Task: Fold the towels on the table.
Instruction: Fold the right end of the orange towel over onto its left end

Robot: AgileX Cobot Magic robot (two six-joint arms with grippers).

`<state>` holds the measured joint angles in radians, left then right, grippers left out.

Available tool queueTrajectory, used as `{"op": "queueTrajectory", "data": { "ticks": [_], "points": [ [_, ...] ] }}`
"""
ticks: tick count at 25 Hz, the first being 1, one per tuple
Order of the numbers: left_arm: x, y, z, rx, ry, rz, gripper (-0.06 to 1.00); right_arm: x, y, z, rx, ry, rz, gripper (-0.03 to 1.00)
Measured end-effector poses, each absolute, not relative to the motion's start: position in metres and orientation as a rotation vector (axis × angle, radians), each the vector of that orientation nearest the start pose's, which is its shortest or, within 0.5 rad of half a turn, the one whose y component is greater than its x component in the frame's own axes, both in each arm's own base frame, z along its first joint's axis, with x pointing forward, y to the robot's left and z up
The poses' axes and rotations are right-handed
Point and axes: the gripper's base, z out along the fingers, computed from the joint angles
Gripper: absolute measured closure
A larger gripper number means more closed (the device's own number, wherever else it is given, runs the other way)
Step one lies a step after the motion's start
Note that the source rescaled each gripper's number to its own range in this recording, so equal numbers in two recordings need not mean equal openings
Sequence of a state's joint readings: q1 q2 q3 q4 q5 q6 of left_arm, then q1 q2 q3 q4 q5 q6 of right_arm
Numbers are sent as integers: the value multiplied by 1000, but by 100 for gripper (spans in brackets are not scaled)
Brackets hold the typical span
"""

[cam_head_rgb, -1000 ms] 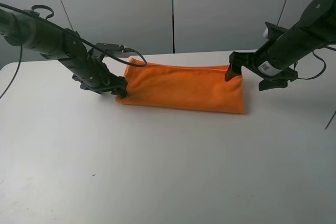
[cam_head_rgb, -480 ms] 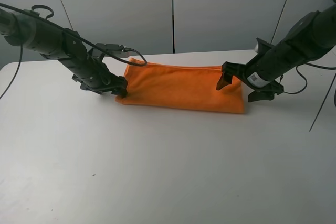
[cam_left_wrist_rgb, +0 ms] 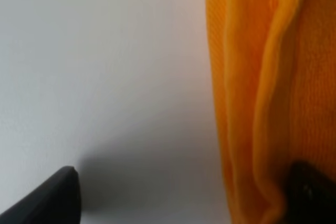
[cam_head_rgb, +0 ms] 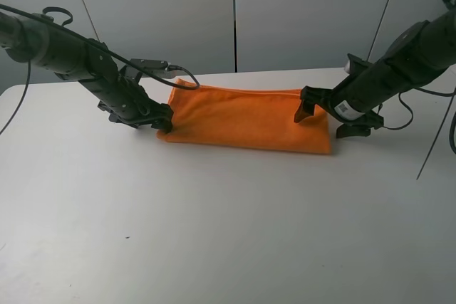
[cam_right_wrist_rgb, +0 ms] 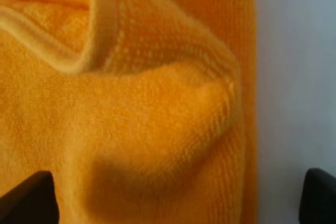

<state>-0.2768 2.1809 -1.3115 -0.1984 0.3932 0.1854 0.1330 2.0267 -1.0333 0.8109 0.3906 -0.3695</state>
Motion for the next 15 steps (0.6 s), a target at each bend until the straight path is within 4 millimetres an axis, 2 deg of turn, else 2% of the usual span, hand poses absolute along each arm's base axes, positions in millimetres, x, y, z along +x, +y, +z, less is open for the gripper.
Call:
{"op": "queueTrajectory", "data": {
  "ticks": [7, 15],
  "points": [
    [404, -122, 88, 402, 2718, -180, -5, 359, 89, 92, 280, 2756, 588, -3],
    [404, -122, 88, 403, 2721, -180, -5, 361, 94, 91, 320, 2729, 660, -1]
  ]
}}
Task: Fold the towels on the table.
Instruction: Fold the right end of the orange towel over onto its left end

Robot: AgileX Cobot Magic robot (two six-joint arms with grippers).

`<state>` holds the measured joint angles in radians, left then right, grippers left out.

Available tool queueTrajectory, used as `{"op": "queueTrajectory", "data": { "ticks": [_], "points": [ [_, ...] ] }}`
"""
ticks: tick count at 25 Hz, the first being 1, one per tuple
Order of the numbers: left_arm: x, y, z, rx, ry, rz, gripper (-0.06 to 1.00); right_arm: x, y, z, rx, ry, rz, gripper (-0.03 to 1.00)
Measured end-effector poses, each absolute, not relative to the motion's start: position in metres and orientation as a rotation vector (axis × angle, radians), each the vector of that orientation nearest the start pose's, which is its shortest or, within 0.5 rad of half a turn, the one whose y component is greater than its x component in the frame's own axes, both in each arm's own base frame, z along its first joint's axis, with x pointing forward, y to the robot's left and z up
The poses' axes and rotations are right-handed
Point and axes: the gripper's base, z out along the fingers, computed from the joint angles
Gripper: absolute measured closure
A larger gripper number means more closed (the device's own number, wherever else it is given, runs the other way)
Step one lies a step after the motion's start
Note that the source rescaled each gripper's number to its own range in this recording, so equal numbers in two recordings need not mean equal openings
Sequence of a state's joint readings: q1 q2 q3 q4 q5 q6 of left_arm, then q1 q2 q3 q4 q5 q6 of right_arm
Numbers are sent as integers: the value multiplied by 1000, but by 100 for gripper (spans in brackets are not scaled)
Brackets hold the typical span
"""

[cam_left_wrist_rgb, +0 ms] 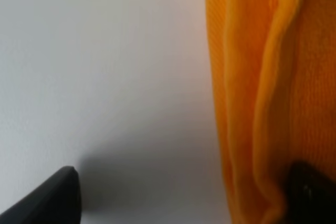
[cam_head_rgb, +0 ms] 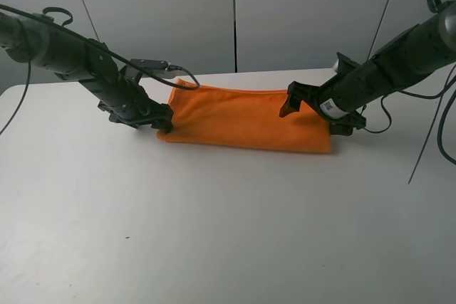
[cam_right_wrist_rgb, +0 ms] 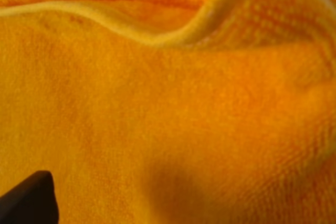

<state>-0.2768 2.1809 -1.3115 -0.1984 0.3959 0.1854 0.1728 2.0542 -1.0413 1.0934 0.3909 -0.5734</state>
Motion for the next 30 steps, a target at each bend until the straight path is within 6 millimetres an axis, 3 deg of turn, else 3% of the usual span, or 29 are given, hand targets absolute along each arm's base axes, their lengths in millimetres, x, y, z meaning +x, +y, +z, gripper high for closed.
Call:
{"op": "queueTrajectory", "data": {
  "ticks": [2, 3, 6, 7, 12, 20, 30],
  "points": [
    [404, -122, 88, 403, 2721, -180, -5, 361, 95, 91, 307, 2727, 674, 12],
    [404, -122, 88, 403, 2721, -180, -5, 361, 95, 89, 305, 2729, 675, 25],
    [404, -122, 88, 396, 2725, -182, -5, 361, 96, 86, 314, 2735, 681, 81],
    [404, -122, 88, 396, 2725, -182, -5, 360, 96, 86, 311, 2735, 685, 90],
    [404, -122, 88, 399, 2730, -181, -5, 361, 100, 90, 250, 2743, 733, 91],
    [403, -122, 88, 416, 2737, -175, -5, 377, 120, 122, 107, 2712, 1009, 91],
    [403, -122, 88, 417, 2740, -175, -5, 392, 131, 150, 108, 2667, 1186, 91]
  ]
}}
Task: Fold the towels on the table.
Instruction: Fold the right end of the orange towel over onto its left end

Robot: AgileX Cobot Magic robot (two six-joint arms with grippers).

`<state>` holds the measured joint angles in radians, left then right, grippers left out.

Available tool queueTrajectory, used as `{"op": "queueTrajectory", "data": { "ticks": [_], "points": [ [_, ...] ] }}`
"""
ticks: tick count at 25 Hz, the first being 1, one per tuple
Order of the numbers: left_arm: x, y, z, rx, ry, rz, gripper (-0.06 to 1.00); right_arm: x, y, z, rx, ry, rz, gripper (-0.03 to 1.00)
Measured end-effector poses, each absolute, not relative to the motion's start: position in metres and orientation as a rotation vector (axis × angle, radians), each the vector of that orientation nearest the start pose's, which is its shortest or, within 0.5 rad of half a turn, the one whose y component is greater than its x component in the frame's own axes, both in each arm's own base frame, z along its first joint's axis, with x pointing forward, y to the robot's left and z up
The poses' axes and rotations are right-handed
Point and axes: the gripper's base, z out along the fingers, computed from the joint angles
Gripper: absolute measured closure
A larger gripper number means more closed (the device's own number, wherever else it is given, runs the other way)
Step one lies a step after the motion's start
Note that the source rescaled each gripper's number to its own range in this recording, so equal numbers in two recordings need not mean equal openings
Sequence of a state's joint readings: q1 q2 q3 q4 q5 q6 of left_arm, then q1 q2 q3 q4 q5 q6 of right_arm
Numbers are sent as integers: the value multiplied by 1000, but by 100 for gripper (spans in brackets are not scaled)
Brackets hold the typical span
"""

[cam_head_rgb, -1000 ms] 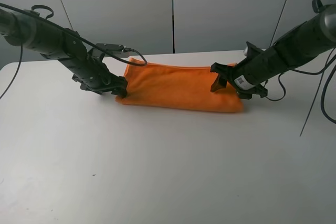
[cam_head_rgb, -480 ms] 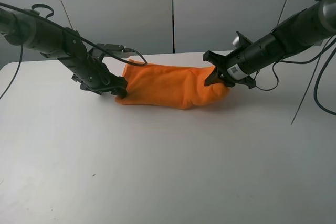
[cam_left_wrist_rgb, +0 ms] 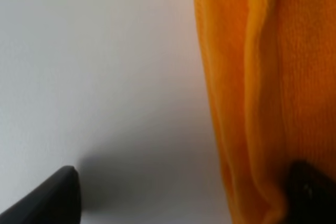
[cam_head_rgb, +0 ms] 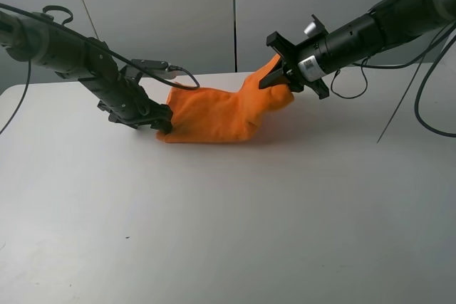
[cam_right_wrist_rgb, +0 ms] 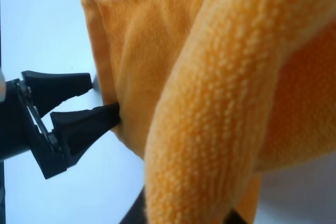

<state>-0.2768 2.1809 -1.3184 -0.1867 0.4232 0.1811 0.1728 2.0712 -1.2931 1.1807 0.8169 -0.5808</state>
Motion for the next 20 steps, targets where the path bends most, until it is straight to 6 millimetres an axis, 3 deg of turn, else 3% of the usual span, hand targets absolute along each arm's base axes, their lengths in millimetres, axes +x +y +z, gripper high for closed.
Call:
{"op": "queueTrajectory", "data": {
  "ticks": [11, 20],
  "points": [
    [402, -122, 88, 424, 2751, -173, -5, 389, 132, 147, 74, 2757, 1075, 91],
    [400, -121, 88, 440, 2778, -174, -5, 382, 169, 145, 23, 2729, 1020, 91]
  ]
}}
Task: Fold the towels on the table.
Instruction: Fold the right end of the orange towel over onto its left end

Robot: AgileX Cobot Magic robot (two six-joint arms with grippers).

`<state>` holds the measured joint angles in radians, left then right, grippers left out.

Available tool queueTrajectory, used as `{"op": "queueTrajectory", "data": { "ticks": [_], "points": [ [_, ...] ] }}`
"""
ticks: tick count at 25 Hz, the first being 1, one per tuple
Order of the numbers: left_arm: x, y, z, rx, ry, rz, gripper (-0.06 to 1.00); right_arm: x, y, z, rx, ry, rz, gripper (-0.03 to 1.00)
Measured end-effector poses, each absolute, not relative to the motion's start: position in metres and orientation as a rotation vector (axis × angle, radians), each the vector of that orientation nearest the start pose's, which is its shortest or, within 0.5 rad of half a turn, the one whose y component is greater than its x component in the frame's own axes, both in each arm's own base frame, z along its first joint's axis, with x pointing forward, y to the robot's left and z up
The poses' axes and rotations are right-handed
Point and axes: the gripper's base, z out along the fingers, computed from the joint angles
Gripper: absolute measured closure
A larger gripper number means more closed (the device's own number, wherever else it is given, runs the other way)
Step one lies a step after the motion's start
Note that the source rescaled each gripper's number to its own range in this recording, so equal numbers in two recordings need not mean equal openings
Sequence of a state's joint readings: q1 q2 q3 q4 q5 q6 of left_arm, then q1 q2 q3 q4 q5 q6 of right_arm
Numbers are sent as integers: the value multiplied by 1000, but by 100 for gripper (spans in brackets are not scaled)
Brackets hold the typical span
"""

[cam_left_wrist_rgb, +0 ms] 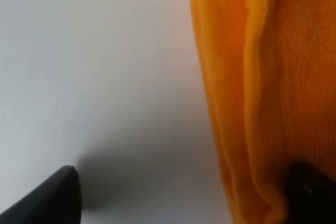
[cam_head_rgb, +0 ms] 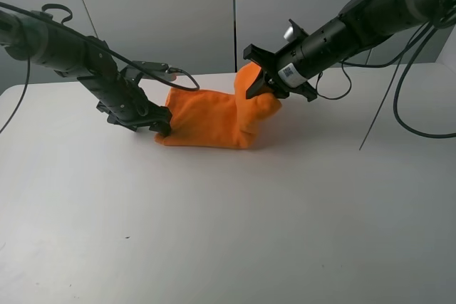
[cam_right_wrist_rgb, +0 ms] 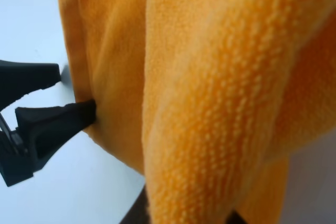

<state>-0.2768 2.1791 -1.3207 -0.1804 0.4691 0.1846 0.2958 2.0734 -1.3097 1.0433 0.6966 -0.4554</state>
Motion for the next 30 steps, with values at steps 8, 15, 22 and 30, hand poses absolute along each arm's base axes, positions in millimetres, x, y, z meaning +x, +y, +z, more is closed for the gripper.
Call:
{"op": "queueTrajectory", "data": {
  "ticks": [8, 15, 22, 30],
  "points": [
    [400, -121, 88, 441, 2781, -174, -5, 393, 212, 134, 9, 2721, 1117, 91],
    [400, -121, 88, 441, 2784, -174, -5, 399, 238, 124, 120, 2696, 1248, 91],
    [400, -121, 88, 441, 2784, -174, -5, 397, 247, 112, 154, 2707, 1248, 91],
    [400, -121, 88, 441, 2784, -174, -5, 401, 245, 107, 165, 2696, 1177, 91]
  ]
}}
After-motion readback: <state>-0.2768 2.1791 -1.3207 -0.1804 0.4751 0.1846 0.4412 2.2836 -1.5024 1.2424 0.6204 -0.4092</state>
